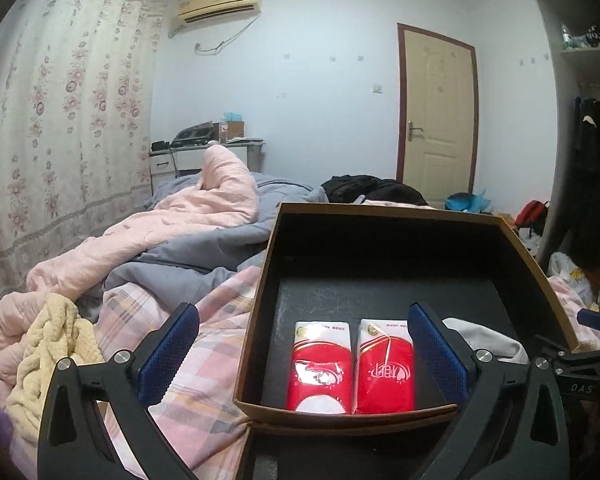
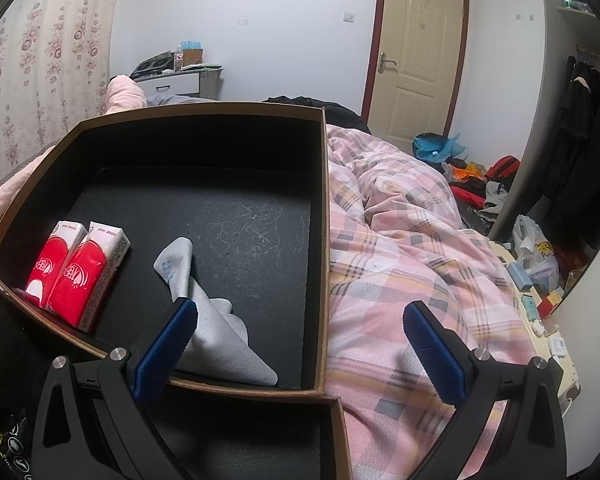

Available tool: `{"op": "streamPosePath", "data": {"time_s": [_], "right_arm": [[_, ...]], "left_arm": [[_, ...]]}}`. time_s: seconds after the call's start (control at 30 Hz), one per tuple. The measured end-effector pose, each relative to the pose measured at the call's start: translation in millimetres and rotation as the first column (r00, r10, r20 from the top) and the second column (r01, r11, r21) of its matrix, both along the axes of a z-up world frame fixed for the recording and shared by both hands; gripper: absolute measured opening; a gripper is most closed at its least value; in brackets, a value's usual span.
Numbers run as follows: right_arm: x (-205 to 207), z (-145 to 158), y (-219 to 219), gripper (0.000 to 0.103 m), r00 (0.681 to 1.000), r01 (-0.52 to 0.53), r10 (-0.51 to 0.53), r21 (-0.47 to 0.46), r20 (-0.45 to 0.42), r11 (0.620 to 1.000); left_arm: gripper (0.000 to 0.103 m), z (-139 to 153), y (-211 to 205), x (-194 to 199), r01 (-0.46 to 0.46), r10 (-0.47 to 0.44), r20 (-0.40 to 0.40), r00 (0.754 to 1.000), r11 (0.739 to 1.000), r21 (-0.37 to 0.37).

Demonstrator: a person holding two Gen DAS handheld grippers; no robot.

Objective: Organize soft objects

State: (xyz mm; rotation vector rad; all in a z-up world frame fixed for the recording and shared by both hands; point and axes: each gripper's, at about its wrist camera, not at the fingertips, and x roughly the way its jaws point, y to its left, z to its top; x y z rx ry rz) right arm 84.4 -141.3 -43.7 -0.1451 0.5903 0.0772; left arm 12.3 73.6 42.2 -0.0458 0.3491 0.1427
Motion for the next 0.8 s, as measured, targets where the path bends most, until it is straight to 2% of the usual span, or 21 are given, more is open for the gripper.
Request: {"op": "streamPosePath", "data": {"time_s": [0.2, 0.53, 0.8], "right_arm": [[-0.1, -0.2, 0.4, 0.102, 1.0, 0.0, 0.0, 0.0, 0.0, 1.0], [-0.1, -0.5, 1.0, 0.102, 1.0, 0.0, 0.0, -0.001, 0.0, 1.0], [-0.3, -0.8, 1.3, 0.102, 1.0, 0.0, 0.0, -0.001, 0.001, 1.0]], "left_arm": [[0.103, -0.2, 2.4, -0.4, -0.009, 0.009, 0.004, 1.0, 1.0, 0.002], [0.103, -7.4, 7.2, 9.9, -0.02, 0.018, -0.067, 0.998, 0.999, -0.03], [0.103, -10.4, 7.8, 12.6, -0.021, 0.019, -0.079, 0.997, 0.999, -0.029]]}}
